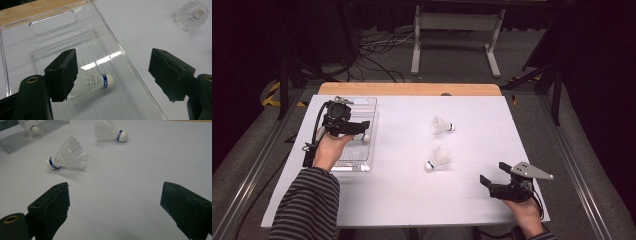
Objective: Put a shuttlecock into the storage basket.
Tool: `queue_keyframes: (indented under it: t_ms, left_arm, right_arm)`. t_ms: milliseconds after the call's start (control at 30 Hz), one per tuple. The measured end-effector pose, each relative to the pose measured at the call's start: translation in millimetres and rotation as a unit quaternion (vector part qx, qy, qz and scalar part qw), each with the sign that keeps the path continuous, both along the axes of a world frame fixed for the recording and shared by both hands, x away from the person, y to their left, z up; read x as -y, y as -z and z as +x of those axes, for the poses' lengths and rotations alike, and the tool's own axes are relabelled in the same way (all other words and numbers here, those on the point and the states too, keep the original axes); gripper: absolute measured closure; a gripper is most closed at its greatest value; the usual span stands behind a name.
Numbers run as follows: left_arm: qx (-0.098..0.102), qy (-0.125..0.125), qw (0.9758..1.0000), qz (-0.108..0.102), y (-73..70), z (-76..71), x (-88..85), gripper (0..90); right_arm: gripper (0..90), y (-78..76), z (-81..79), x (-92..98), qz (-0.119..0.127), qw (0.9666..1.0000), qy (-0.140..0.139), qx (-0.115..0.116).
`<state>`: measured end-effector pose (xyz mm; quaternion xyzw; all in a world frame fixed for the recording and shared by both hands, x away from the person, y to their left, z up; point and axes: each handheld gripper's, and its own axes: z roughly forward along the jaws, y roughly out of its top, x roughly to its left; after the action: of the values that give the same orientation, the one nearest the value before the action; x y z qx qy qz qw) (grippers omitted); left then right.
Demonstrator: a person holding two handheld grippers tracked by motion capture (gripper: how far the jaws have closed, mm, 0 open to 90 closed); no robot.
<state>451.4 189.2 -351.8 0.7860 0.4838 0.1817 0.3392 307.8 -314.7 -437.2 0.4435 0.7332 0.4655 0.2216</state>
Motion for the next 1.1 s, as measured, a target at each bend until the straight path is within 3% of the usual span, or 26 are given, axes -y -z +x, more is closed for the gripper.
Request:
queue_keyframes:
  t_ms: [167, 700, 1100]
  left_arm:
    - [0.005, 0.005, 1.0, 0.006, -0.4, -4.1, -1.2, 21.7]
    - [0.006, 0.006, 0.9995, -0.029, 0.4, -17.1, -15.5, 21.7]
    - [0.015, 0.015, 0.9991, -0.037, 4.6, -28.9, -21.8, 23.1]
  right_arm:
    - [9.6, 0.2, 0.1, 0.0, -0.001, 1.0, -0.001, 0.001]
    - [9.6, 0.2, 0.0, 0.0, -0.002, 1.0, 0.001, 0.001]
    - [9.6, 0.1, -0.2, 0.0, -0.001, 1.0, 0.001, 0.0]
